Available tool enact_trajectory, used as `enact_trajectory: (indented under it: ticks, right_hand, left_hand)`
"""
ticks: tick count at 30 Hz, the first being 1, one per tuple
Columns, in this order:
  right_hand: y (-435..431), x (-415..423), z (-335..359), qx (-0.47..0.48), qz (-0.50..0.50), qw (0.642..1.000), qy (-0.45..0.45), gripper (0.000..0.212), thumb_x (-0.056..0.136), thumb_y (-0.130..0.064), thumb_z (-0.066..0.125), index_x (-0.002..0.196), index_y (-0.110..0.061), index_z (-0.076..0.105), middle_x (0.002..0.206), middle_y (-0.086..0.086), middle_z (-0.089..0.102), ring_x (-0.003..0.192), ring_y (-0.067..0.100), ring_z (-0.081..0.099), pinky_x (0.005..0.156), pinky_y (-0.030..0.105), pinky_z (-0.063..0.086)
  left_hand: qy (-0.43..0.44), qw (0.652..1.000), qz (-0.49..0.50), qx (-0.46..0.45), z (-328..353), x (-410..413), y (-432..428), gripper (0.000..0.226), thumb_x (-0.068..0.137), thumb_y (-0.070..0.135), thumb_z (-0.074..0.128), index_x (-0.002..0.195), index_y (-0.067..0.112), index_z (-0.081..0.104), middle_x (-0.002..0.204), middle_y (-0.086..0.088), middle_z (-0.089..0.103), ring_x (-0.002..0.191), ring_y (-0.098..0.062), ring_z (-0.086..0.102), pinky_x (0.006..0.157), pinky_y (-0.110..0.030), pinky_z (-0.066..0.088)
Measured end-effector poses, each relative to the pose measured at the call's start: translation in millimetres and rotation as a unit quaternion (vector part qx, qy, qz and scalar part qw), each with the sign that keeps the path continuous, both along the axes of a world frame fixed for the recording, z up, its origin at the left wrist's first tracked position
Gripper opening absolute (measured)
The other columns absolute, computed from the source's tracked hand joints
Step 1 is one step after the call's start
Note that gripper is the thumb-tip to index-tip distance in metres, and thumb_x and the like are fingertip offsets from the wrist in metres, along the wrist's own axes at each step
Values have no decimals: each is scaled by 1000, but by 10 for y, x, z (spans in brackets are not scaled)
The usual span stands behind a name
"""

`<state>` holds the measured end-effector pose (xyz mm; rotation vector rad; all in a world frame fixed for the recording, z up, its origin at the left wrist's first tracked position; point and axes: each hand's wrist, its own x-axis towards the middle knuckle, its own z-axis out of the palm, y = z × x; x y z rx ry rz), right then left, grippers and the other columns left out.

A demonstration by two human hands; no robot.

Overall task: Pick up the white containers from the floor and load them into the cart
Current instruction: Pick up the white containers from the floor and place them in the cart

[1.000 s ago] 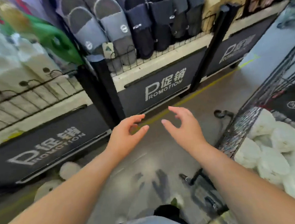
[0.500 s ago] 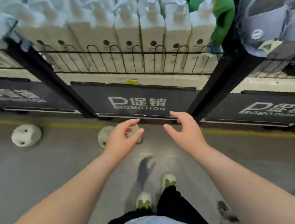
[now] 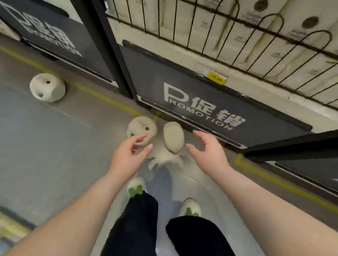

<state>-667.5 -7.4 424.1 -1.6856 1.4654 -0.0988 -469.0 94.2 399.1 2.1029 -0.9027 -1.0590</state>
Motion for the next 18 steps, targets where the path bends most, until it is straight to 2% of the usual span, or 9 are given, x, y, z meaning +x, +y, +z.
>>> enact_trajectory:
  ticks: [3,6,8,10,11,13,15,18]
  right_hand:
    - [-80,101,-650,6,-13,1000,8,53,87,-30,64,136,-18,49,134,7,52,122,20,48,101,27,35]
    - [-180,152,-1409,21,-32,999,3,53,86,-31,65,136,-25,48,131,4,51,118,17,50,94,22,35]
    - [-249,191,-1931,28,-39,999,0,54,86,-34,65,136,-32,47,128,2,49,116,16,50,92,20,35]
    - [-312,218,-2484,28,-54,998,-6,57,84,-37,65,137,-35,45,127,3,49,118,19,49,98,26,38]
    - [-357,227,-2761,23,-61,998,-12,58,84,-37,65,138,-33,45,130,4,50,122,21,46,102,28,38]
    - [-444,242,-3261,19,-75,997,-21,60,85,-35,65,140,-30,42,137,6,47,131,21,38,106,27,30]
    - [-515,256,-3704,14,-97,995,-29,63,86,-36,64,143,-31,37,141,5,42,134,21,34,104,26,29]
    - [-517,309,-4285,28,-132,989,-61,74,85,-42,64,146,-40,23,143,1,34,133,21,33,97,25,30]
  left_hand:
    - [9,1000,13,0,-600,69,-157,30,86,29,69,114,37,62,111,9,63,95,-11,58,90,-25,46]
    - [0,1000,-2,-2,-1340,100,-389,34,85,25,71,117,31,64,112,4,63,92,-14,58,89,-27,47]
    - [4,1000,-13,-11,-1862,139,-562,36,81,31,74,115,38,63,115,2,64,90,-16,60,88,-31,50]
    - [1,999,-31,-12,-2392,169,-708,38,75,46,72,110,50,59,114,7,65,88,-14,63,88,-32,52]
    - [-6,999,-40,-9,-2641,182,-780,39,74,49,70,112,50,59,113,9,64,88,-14,64,89,-33,52]
    - [-24,998,-54,-5,-3098,191,-926,45,78,50,68,121,42,59,117,8,64,92,-15,65,92,-34,51]
    - [-44,996,-72,-6,-3526,197,-1094,53,80,51,67,129,37,55,126,2,62,98,-18,64,93,-32,49]
    - [-48,991,-126,-9,-4101,201,-1341,60,87,45,64,142,39,40,142,2,50,119,-19,56,93,-23,41]
